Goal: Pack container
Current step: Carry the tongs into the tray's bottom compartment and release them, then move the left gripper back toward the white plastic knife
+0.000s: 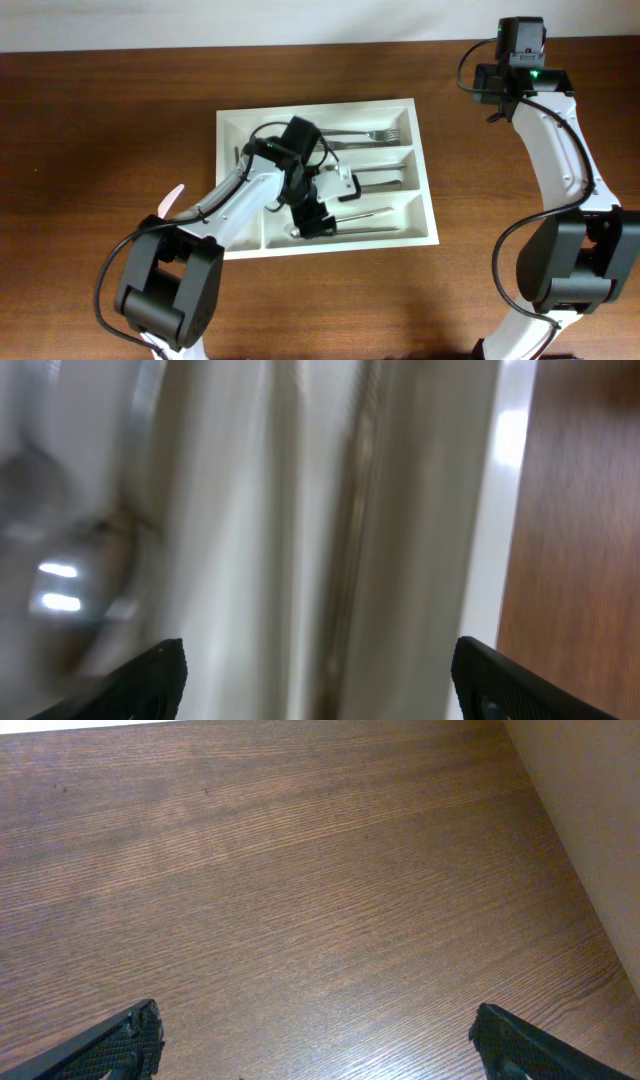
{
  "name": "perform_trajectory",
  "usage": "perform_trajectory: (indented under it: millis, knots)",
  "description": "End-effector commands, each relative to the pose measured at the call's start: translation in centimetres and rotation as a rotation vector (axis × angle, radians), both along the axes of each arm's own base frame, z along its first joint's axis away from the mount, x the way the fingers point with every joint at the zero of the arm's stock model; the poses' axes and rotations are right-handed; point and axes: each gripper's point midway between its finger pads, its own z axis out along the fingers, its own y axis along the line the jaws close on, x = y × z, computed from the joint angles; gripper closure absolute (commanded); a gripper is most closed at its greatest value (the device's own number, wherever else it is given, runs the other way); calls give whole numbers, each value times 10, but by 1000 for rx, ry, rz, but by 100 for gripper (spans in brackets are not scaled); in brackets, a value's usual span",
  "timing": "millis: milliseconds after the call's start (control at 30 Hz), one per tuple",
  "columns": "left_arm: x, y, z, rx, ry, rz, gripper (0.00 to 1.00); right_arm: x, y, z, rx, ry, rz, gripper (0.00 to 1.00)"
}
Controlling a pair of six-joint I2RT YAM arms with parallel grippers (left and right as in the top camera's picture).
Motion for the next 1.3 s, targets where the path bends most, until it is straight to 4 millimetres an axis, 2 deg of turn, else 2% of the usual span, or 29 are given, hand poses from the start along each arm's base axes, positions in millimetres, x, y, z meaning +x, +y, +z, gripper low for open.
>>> perform_trajectory:
  millis: [0, 133, 267, 333, 367, 400, 533, 633, 700, 733, 833, 1000, 1167, 1267]
  knots:
    - [29, -15, 44, -50, -101, 8, 13, 0, -5, 5, 0, -15, -17, 1]
    - [45, -21, 83, -74, -163, 17, 13, 0, -5, 5, 1, -15, -17, 1]
    - [79, -3, 105, 38, -269, 195, 13, 0, -5, 5, 0, -15, -17, 1]
    - [100, 17, 110, 130, -340, 325, 13, 0, -5, 5, 1, -15, -17, 1]
    - [109, 28, 112, 174, -372, 399, 8, 0, -5, 5, 0, -15, -17, 1]
    - [118, 42, 115, 218, -402, 477, 8, 0, -5, 5, 0, -15, -17, 1]
    - [137, 84, 119, 279, -426, 751, 5, 0, -5, 5, 0, -15, -17, 1]
    - [148, 117, 120, 259, -383, 956, 5, 0, -5, 5, 0, -15, -17, 1]
    - [154, 150, 119, 247, -341, 1109, 5, 0, -5, 5, 0, -15, -17, 1]
    - [155, 159, 118, 247, -330, 1147, 5, 0, -5, 5, 0, -15, -17, 1]
    - [155, 210, 117, 254, -278, 1310, 6, 0, -5, 5, 0, -15, -17, 1]
    - [143, 277, 123, 200, -173, 1449, 10, 0, -5, 5, 1, -15, -17, 1]
    - [127, 320, 135, 139, -162, 1551, 9, 0, -5, 5, 0, -15, -17, 1]
    - [109, 332, 134, 103, -169, 1589, 9, 0, -5, 5, 0, -15, -17, 1]
